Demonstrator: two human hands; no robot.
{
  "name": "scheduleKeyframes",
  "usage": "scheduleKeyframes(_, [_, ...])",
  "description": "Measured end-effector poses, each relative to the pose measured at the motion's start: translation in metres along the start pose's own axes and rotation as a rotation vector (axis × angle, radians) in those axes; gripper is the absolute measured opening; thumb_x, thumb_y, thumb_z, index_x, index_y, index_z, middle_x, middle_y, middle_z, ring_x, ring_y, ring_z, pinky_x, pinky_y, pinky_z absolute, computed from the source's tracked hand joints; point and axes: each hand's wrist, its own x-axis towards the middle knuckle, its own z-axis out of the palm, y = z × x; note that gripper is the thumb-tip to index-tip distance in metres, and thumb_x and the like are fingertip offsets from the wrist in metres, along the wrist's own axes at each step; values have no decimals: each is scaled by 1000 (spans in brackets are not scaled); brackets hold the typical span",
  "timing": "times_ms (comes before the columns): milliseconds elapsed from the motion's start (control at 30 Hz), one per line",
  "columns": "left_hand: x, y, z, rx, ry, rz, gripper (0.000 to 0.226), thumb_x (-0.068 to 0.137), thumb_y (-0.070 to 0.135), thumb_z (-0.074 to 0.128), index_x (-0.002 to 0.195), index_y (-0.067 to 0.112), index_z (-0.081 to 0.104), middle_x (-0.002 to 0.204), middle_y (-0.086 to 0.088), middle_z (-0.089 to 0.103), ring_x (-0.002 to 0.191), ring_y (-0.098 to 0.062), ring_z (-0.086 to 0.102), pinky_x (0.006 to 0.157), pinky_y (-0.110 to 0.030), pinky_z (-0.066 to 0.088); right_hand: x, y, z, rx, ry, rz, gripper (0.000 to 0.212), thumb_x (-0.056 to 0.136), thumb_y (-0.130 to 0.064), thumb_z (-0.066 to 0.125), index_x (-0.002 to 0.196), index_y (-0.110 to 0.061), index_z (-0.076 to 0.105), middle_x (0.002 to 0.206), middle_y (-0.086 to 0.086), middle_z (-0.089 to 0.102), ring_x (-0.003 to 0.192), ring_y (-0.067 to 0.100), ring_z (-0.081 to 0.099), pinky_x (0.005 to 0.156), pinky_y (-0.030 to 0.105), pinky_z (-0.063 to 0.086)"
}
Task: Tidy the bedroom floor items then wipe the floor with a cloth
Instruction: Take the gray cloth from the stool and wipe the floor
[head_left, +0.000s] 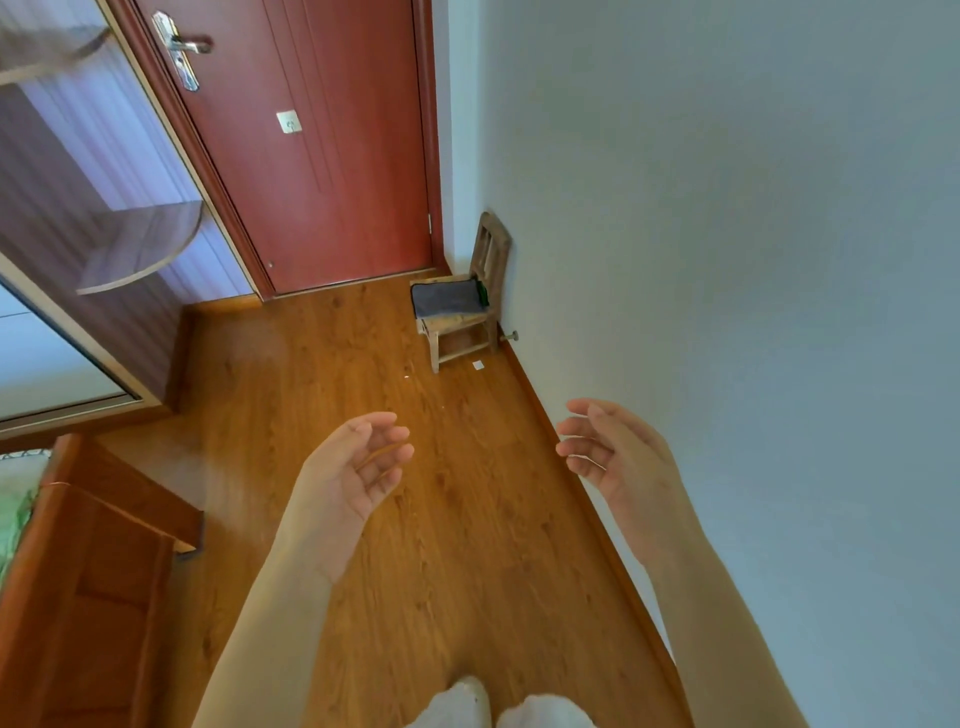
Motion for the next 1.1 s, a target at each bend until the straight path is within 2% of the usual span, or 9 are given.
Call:
scheduleKeyframes(267, [109,20,34,-15,43,-8,25,94,23,43,103,11,63,90,-4,69,86,-17,67,81,-31,50,127,-15,4,17,-34,53,20,95,-16,46,96,-11,66,82,4,70,74,16,66,67,21,54])
scheduleKeyframes(433, [185,24,60,-54,91,16,26,92,23,43,104,11,63,89,-3,70,84,-15,68,75,-26,55,221,-28,4,-9,-107,78,20,95,-15,47,93,-13,67,80,4,69,74,15,65,68,23,55])
scheduleKeyframes(633, [278,29,100,-89,183,21,26,97,20,39,103,13,63,89,-1,69,87,-16,65,80,-31,46,336,-55,-3,-86,-186,117,20,96,-16,48,93,-12,67,80,3,69,74,14,65,68,23,53])
scheduleKeyframes(900, [363,30,129,-141,252,-7,28,98,18,36,105,8,61,88,-5,69,87,-21,62,79,-33,45,457,-63,4,-147,-253,242,18,95,-18,49,95,-15,67,79,0,70,73,12,66,66,22,52])
scheduleKeyframes(1100, [438,42,125,-124,307,-31,28,99,19,36,101,10,63,84,-2,71,81,-17,65,74,-32,46,537,-50,30,-133,-250,280,17,95,-20,50,95,-16,67,80,0,71,74,12,68,63,19,53])
